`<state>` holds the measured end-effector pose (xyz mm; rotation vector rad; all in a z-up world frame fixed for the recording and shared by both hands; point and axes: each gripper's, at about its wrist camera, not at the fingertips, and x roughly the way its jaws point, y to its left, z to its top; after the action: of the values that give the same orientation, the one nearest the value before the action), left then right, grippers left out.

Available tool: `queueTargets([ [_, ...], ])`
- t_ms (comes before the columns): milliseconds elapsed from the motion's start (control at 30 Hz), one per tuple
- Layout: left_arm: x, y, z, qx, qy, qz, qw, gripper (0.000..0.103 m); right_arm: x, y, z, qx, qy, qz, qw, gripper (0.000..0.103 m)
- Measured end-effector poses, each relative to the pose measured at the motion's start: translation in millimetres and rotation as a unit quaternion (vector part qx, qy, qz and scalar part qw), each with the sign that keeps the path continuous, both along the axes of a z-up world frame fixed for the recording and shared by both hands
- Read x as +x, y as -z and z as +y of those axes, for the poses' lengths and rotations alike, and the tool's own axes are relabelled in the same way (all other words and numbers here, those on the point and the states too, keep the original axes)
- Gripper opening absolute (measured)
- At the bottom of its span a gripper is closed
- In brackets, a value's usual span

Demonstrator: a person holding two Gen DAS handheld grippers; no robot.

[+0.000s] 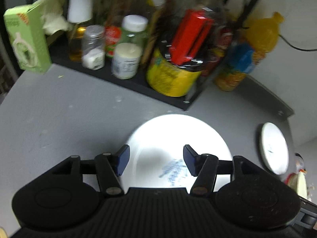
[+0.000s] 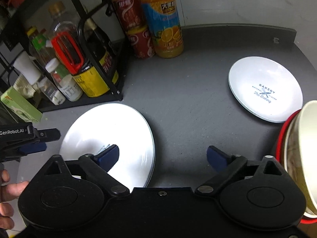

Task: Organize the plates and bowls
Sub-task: 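Move the right gripper to the white 'Bakery' plate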

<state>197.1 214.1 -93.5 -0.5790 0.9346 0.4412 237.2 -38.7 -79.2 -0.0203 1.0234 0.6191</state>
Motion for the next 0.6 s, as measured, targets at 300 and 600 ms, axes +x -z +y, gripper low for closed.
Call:
queueTargets([
  [300, 11.9, -15.9, -29.5, -0.015, 0.04, -0.017, 0.9989, 0.094, -4.5, -19.5, -21.3, 0.007, 0.011, -0.003, 1.0, 0.103],
  [600, 23.4, -29.7, -57.2, -0.017, 0.083, -0.021, 0.9962, 0.098, -9.4, -38.2, -49.2, 0.0, 0.029, -0.004, 1.0, 0.103],
])
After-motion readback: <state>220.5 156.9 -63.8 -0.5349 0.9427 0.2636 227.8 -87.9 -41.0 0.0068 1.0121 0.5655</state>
